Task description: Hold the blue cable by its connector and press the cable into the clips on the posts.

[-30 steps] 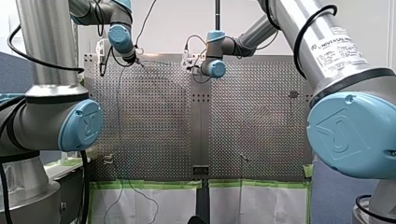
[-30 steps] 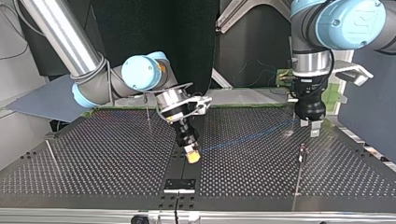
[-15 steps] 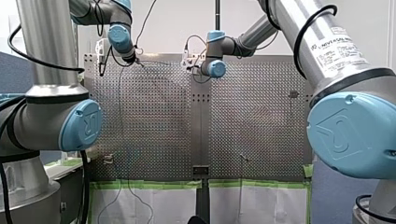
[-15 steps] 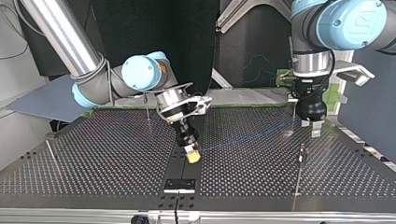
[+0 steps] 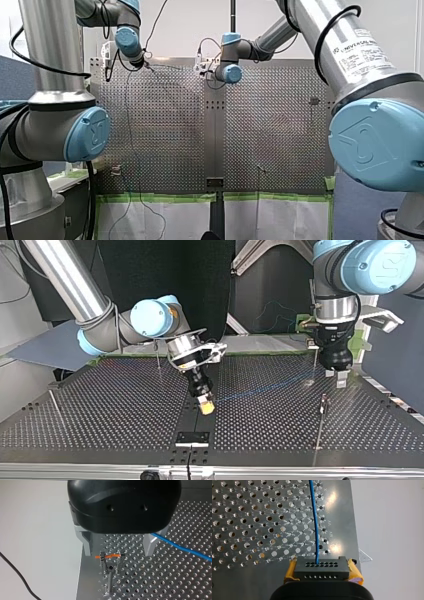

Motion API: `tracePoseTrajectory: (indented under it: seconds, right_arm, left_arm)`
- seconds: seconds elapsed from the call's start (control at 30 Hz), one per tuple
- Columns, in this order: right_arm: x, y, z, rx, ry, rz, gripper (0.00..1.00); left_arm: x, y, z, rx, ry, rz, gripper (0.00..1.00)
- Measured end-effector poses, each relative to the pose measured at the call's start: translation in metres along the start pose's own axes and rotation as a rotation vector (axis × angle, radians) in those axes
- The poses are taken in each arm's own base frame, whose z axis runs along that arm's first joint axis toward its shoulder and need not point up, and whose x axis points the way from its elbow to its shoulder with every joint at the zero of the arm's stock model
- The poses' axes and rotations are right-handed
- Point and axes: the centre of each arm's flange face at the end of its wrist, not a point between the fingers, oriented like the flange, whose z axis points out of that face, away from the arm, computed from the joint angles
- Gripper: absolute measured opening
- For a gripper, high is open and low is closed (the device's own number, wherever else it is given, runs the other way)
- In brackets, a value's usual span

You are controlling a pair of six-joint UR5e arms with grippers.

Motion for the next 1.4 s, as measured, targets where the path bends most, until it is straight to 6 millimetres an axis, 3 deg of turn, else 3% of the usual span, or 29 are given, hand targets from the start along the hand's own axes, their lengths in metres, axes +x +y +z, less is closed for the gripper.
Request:
tracePoseTrajectory:
  seconds: [0.2, 0.47, 0.93, 1.27, 1.4]
  right_arm:
    - [0.000, 0.000, 0.000, 0.000, -0.001, -0.001, 0.00]
    - [0.000, 0.000, 0.000, 0.000, 0.000, -0.001, 0.00]
    - [0.000, 0.000, 0.000, 0.000, 0.000, -0.001, 0.00]
    - [-0.001, 0.000, 0.000, -0.002, 0.000, -0.002, 0.00]
    - [-0.001, 0.000, 0.000, -0.002, 0.000, -0.003, 0.00]
  left_arm:
    - [0.007, -0.003, -0.003, 0.011, 0.014, -0.006, 0.99]
    - [0.037, -0.018, -0.017, 0.090, 0.092, 0.019, 0.99]
    - [0.043, -0.062, -0.044, 0.255, 0.153, -0.027, 0.99]
    - [0.034, -0.098, -0.070, 0.422, 0.164, -0.114, 0.99]
    - [0.032, -0.104, -0.074, 0.446, 0.168, -0.144, 0.99]
